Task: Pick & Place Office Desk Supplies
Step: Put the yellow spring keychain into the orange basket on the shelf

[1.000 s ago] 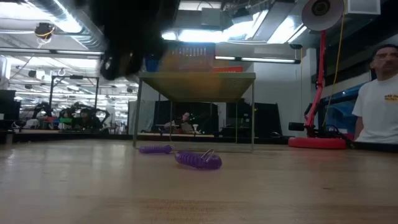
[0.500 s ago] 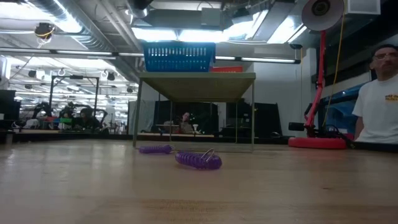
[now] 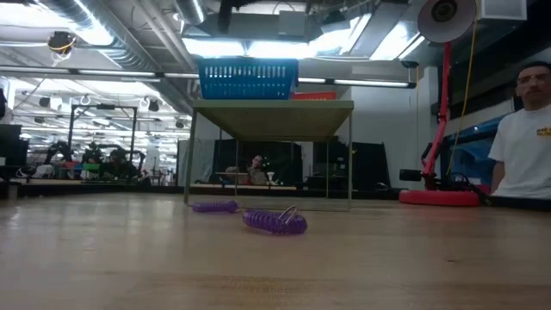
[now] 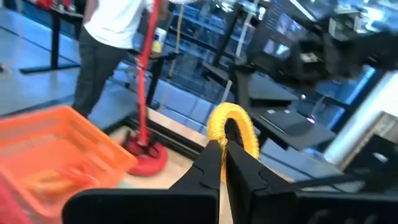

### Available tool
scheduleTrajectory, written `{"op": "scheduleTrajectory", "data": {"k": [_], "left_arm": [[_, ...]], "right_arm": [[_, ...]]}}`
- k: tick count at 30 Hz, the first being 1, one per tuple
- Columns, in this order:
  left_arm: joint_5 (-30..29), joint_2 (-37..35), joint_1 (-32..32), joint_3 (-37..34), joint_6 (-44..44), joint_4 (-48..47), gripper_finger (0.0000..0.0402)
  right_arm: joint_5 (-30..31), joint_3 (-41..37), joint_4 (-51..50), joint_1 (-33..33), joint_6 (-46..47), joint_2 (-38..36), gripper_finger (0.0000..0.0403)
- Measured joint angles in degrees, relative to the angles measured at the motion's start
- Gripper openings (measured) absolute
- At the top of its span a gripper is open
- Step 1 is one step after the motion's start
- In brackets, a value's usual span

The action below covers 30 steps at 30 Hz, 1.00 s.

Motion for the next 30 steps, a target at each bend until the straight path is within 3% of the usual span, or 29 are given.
{"op": "scheduleTrajectory", "data": {"k": [10, 13, 18, 24, 30], "left_arm": [[14.8, 3.0, 16.5, 0.0, 0.8, 1.4, 0.0005], [20.8, 6.5, 20.8, 0.1, -0.1, 5.5, 0.0004], [28.8, 15.3, 26.1, 5.7, 0.2, 6.5, 0.0005], [38.2, 25.1, 29.8, 16.3, 3.3, -1.3, 0.0007], [42.9, 30.1, 30.3, 23.2, 6.9, -7.1, 0.0033]], "right_arm": [[15.1, 0.0, 0.2, 0.0, 3.5, 0.2, 0.0206], [15.5, 0.0, 0.2, 0.0, 2.4, 0.4, 0.0206], [20.9, 0.0, 0.2, 0.0, 0.1, 0.5, 0.0206], [27.3, 0.0, 0.1, 0.0, -1.7, 0.5, 0.0206], [27.8, 0.0, -0.3, 0.0, -1.7, 0.6, 0.0206]]}}
